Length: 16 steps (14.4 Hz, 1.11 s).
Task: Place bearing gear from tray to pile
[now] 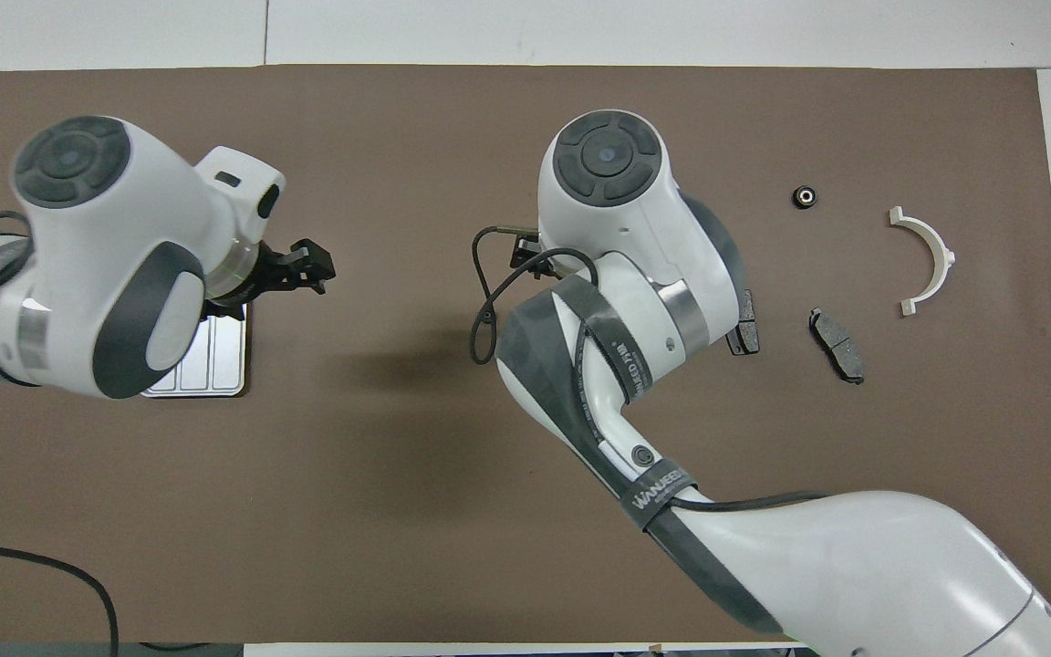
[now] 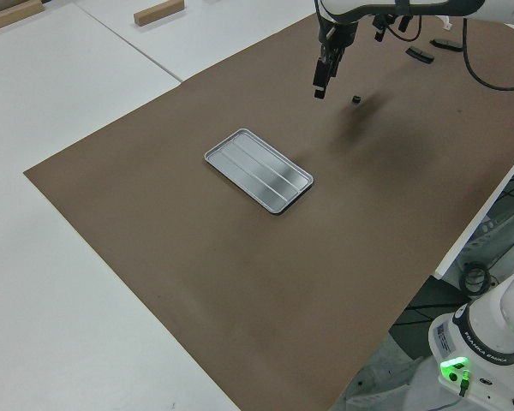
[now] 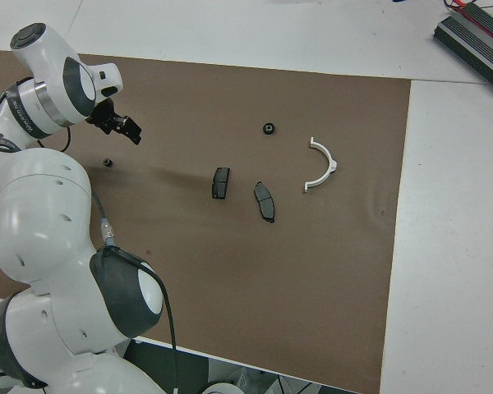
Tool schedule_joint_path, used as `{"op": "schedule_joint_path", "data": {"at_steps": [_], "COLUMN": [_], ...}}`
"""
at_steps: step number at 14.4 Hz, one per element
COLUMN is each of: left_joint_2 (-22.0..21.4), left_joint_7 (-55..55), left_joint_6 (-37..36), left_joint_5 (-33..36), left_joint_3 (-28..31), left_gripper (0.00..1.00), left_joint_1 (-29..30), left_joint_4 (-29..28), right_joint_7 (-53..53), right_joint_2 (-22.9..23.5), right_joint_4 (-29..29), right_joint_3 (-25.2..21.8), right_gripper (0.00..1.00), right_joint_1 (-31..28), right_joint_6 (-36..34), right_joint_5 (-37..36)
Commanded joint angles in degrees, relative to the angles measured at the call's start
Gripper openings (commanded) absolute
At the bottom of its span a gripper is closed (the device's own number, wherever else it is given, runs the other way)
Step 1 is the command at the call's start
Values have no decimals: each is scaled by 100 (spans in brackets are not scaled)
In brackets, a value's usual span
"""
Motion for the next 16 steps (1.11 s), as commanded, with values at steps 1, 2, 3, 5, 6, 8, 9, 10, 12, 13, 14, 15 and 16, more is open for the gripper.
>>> {"op": "schedule_joint_path", "data": {"at_steps": [1,2,3,5,6,8,9,10,12,13,14,15,16], "left_joint_2": [-424,-512,-565,-723,-794,-856,-865,-830,-856,-856,-830,-847,-865], "left_joint_7": [1076,1489,1789,1889,1889,1889,1889,1915,1933,1933,1933,1933,1933], "left_joint_6": [-330,-348,-357,-401,-445,-900,-1137,-1253,-1280,-1367,-1403,-1325,-1202], "left_joint_5": [55,38,37,29,29,37,37,29,29,29,20,20,20], "left_joint_3": [-74,-83,-74,-57,-65,-65,-57,-5,14,14,22,31,22], "left_gripper": [100,100,100,100,100,100,100,100,100,100,100,100,100], "left_joint_1": [772,1079,1239,1354,1399,1373,1390,1347,1302,1302,1294,1293,1293], "left_joint_4": [-215,-206,-171,-153,-136,240,442,531,480,523,550,524,471], "right_joint_7": [698,918,1147,1429,1465,1474,1474,1474,1492,1535,1579,1597,1589], "right_joint_2": [93,303,531,918,1050,1192,1245,1254,1289,1289,1289,1289,1289], "right_joint_4": [-57,-48,109,425,505,515,514,506,453,375,269,207,189], "right_joint_3": [-34,-60,-60,-51,-51,-51,-51,-51,-60,-60,-52,-51,-51], "right_gripper": [100,100,100,100,100,100,100,100,100,100,100,100,100], "right_joint_1": [447,606,738,836,853,845,827,827,809,775,774,766,748], "right_joint_6": [289,351,438,553,640,877,931,949,1132,1264,1309,1335,1336], "right_joint_5": [19,-16,-112,-245,-245,-254,-245,-254,-306,-315,-315,-315,-307]}}
